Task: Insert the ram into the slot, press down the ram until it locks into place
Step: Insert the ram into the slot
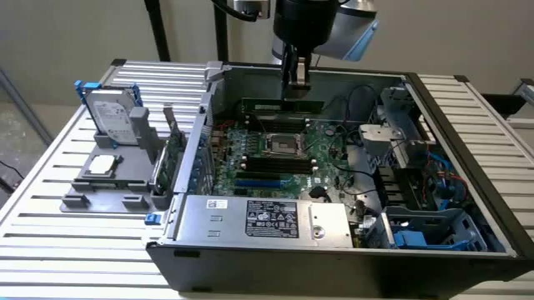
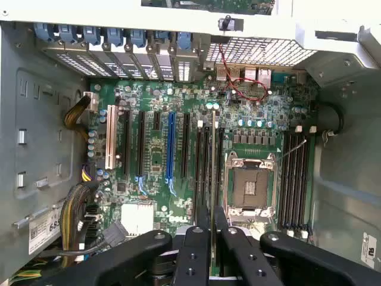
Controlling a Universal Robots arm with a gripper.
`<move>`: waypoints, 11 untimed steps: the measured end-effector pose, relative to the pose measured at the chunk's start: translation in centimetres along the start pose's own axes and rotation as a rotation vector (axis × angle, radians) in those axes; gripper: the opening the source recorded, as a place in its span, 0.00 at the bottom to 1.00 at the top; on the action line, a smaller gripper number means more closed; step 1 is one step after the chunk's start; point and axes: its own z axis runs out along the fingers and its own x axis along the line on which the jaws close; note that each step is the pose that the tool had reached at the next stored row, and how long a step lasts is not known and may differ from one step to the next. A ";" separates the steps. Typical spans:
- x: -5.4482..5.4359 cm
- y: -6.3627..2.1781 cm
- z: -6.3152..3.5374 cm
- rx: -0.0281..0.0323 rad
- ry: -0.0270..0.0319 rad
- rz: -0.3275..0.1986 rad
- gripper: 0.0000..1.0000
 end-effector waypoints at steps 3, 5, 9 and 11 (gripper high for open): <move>0.0 0.00 0.00 0.0001 -0.0009 0.000 0.14; 0.0 0.00 0.00 0.0001 -0.0014 0.000 0.14; 0.0 0.00 0.00 0.0001 -0.0025 0.000 0.14; 0.0 0.00 0.00 0.0001 -0.0026 0.000 0.14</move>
